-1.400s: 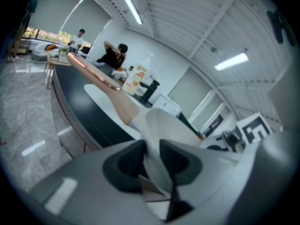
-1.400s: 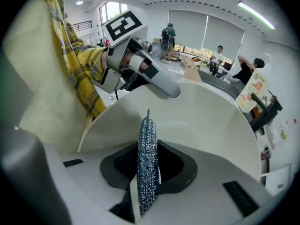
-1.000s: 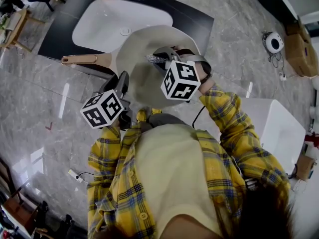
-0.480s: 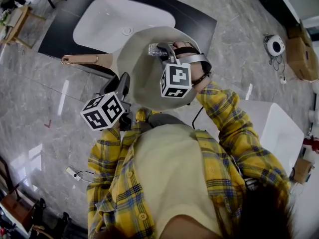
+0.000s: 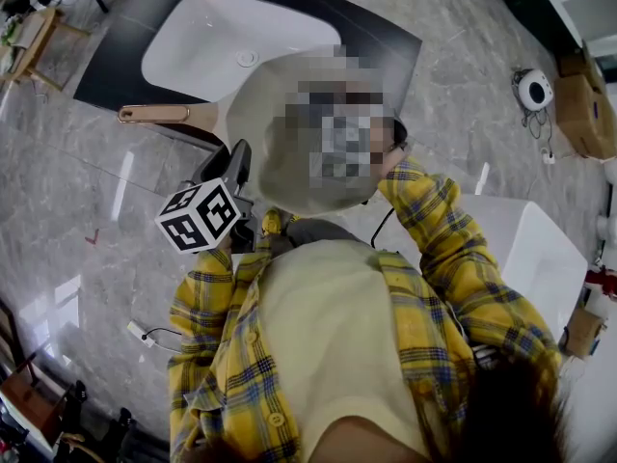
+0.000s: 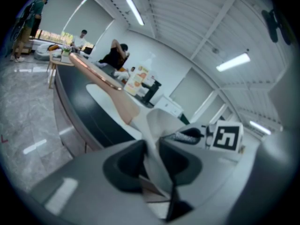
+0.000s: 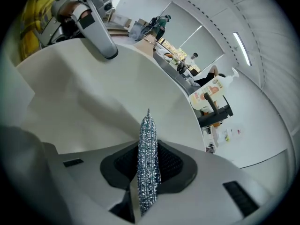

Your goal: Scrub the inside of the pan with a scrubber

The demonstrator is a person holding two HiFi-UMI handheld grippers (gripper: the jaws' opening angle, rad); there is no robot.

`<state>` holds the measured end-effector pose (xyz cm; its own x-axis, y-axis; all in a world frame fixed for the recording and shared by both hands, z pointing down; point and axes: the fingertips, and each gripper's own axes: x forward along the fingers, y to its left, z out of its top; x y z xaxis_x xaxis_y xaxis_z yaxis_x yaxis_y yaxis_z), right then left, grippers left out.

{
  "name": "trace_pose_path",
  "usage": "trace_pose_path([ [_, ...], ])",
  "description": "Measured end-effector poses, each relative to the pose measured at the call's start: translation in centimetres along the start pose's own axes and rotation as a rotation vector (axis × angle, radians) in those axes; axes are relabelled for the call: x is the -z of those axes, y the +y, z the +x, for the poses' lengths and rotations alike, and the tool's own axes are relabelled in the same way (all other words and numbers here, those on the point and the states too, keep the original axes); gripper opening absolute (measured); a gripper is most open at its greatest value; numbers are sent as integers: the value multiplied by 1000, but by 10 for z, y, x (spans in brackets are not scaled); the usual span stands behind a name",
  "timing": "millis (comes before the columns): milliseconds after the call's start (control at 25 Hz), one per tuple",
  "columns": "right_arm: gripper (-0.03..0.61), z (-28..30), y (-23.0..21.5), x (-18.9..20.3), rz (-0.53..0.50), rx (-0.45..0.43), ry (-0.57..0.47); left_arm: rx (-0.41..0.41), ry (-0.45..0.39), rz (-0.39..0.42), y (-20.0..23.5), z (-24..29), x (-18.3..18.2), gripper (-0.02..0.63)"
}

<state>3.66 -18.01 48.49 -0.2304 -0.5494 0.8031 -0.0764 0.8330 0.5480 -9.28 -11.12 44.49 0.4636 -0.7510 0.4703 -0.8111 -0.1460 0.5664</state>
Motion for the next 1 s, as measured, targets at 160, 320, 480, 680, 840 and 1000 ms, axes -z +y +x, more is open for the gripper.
trace_pose_path([
  [160,83,-1,5,-1,85,-51,-18,-3,-4,-1,0,0,0,104],
  [320,83,-4,11,-1,142,-76,-31,-3,-4,1,1,0,0,104],
  [480,83,-9,16,-2,183,-102,-44,-3,-5,1,0,0,0,104],
  [680,83,-14,25,-5,208,-129,-61,0,-6,4,1,1,-1,104],
  [840,83,-18,34,-10,215,-166,-79,1,-7,4,3,1,0,104],
  [1000,83,-26,45,-15,207,-210,-89,6,-5,6,2,0,1,104],
])
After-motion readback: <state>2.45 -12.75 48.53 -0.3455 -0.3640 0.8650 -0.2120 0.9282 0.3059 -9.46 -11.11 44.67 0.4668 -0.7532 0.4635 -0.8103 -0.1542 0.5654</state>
